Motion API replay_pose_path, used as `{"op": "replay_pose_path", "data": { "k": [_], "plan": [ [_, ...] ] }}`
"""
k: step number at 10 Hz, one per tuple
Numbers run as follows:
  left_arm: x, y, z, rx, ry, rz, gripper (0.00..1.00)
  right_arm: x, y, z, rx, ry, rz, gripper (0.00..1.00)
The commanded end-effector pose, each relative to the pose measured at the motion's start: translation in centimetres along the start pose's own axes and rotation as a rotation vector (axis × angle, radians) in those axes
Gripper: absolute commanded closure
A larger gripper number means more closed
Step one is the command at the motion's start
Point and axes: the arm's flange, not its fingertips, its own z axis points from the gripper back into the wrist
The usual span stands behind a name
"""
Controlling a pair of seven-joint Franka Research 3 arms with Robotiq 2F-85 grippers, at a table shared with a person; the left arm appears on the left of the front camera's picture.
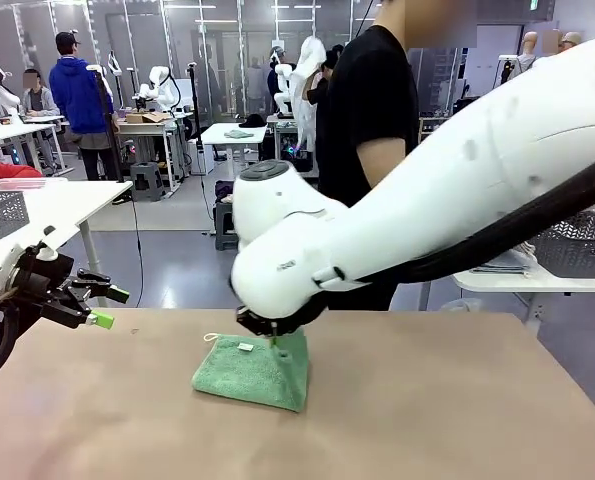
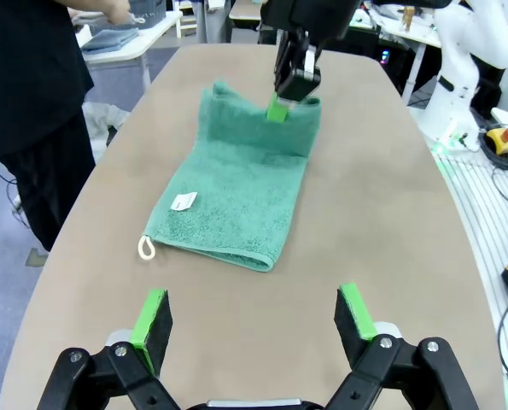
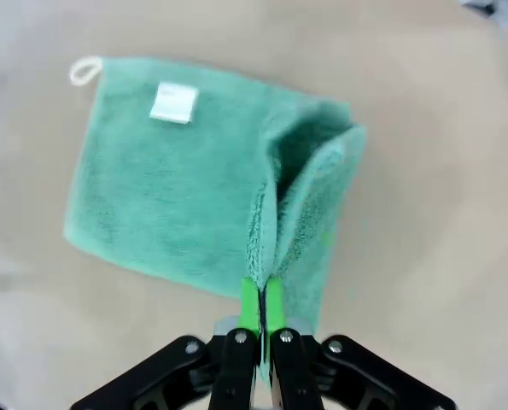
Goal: Fold the towels and place them in the basket.
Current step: When a person lays out a Towel with hook on the table, fold it in half twice.
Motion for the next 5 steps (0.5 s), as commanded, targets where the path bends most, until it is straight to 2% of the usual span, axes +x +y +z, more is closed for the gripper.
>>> {"op": "replay_pose_path", "data": {
  "k": [1, 3, 5],
  "plan": [
    [0.1, 0.0, 0.0, -0.001, 0.0, 0.005, 0.03, 0.2, 3.4, -0.4, 0.077, 0.007, -0.055, 1.0],
    [0.1, 0.0, 0.0, -0.001, 0.0, 0.005, 0.03, -0.1, 5.5, -0.8, 0.182, 0.056, -0.049, 1.0],
    [0.1, 0.0, 0.0, -0.001, 0.0, 0.005, 0.03, -0.1, 6.4, -1.8, 0.242, 0.064, -0.083, 1.0]
  ]
}}
